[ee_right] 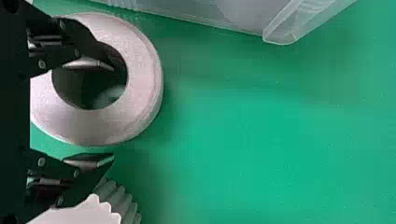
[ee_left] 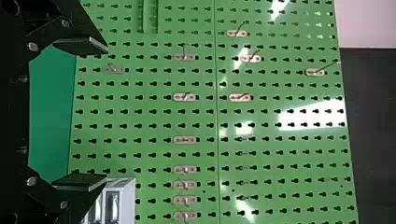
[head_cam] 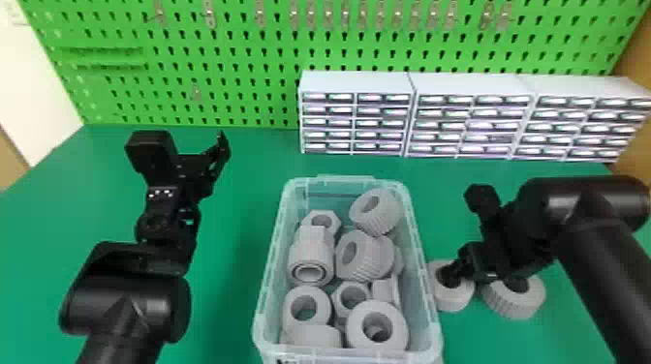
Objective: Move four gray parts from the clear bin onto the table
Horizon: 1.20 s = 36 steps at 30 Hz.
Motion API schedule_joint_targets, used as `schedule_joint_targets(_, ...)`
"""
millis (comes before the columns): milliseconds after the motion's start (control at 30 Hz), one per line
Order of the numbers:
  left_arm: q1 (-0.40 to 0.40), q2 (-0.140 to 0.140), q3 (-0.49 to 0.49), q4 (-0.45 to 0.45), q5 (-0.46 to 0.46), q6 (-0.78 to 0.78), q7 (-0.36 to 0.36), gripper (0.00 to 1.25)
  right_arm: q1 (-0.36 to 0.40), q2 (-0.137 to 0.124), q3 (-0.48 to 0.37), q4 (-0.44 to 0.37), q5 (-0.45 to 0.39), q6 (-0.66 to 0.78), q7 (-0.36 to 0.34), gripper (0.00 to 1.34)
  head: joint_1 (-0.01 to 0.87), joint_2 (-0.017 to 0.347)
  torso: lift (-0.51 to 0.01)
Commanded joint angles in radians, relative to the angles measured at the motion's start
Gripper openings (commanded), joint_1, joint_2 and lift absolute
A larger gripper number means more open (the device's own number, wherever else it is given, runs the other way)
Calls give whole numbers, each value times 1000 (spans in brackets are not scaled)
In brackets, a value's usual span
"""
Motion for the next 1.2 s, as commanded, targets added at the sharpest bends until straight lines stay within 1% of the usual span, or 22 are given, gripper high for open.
schedule_joint_targets(0, 2, 0, 1, -1, 2, 0, 0, 953, 0, -1, -2, 0, 1, 1, 0, 815, 693, 72, -52)
schedule_joint_targets(333, 7, 0, -1, 0, 5, 0, 0, 953, 5, -2, -5, -31, 12, 1, 0, 818, 693, 72, -52)
schedule_joint_targets(500, 7, 0, -2, 0, 5, 0, 0, 953, 8, -2, -13, -71, 38, -1, 0, 818, 693, 72, -52)
schedule_joint_targets(733, 9, 0, -1, 0, 5, 0, 0, 953, 14, 1, -34, -123, 38, -21, 0, 818, 693, 72, -52)
schedule_joint_targets(1000, 9, 0, -7, 0, 6, 0, 0, 953, 19, 3, -48, -207, 41, -18, 0, 818, 693, 72, -52)
schedule_joint_targets(1167, 9, -2, -8, 0, 6, 0, 0, 953, 20, 6, -62, -278, 41, -1, 0, 816, 693, 72, -52)
